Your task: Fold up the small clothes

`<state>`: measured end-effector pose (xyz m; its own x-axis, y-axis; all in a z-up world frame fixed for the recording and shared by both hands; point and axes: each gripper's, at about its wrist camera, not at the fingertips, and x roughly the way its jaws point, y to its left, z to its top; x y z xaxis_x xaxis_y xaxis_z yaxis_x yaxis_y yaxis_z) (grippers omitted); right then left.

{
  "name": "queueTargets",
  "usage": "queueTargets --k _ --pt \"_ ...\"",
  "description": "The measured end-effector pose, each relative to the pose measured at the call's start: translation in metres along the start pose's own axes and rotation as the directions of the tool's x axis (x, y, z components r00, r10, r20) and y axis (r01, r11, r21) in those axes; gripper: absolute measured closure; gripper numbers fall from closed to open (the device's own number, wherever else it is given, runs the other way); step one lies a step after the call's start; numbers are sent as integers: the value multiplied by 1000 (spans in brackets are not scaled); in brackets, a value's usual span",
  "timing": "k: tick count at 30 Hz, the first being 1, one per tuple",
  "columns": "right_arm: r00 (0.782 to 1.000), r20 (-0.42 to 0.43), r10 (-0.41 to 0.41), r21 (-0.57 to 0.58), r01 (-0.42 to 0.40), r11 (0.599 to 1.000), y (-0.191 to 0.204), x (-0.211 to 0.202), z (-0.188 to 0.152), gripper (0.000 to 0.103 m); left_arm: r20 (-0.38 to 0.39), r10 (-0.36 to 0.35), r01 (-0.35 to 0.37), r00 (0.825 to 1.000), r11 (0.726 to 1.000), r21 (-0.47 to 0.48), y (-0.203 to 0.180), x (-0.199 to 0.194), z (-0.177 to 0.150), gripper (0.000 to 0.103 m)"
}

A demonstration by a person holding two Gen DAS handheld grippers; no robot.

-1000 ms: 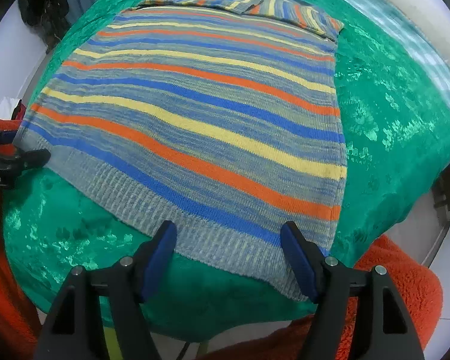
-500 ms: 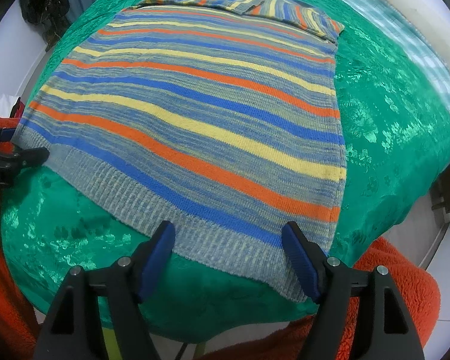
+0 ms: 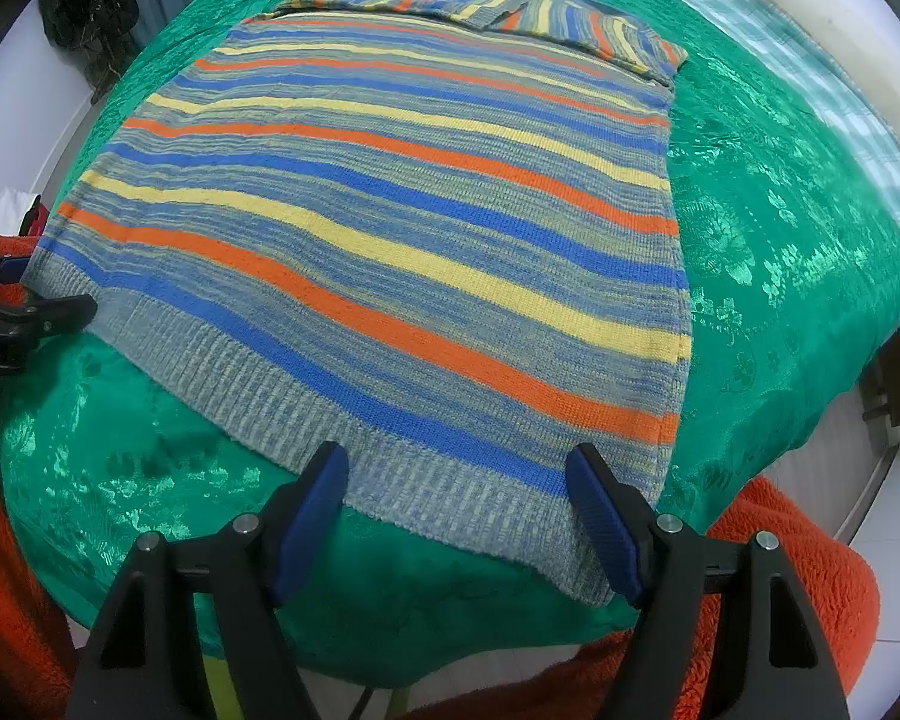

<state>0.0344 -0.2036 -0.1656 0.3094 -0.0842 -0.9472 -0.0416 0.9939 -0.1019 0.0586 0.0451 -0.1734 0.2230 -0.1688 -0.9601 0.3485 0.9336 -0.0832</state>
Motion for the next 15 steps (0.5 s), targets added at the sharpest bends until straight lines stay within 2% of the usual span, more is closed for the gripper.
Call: queueTargets --k 15 --pt "1000 -1 -6 -2 6 1000 -1 1 0 27 3 1 -1 1000 1000 -1 0 0 0 0"
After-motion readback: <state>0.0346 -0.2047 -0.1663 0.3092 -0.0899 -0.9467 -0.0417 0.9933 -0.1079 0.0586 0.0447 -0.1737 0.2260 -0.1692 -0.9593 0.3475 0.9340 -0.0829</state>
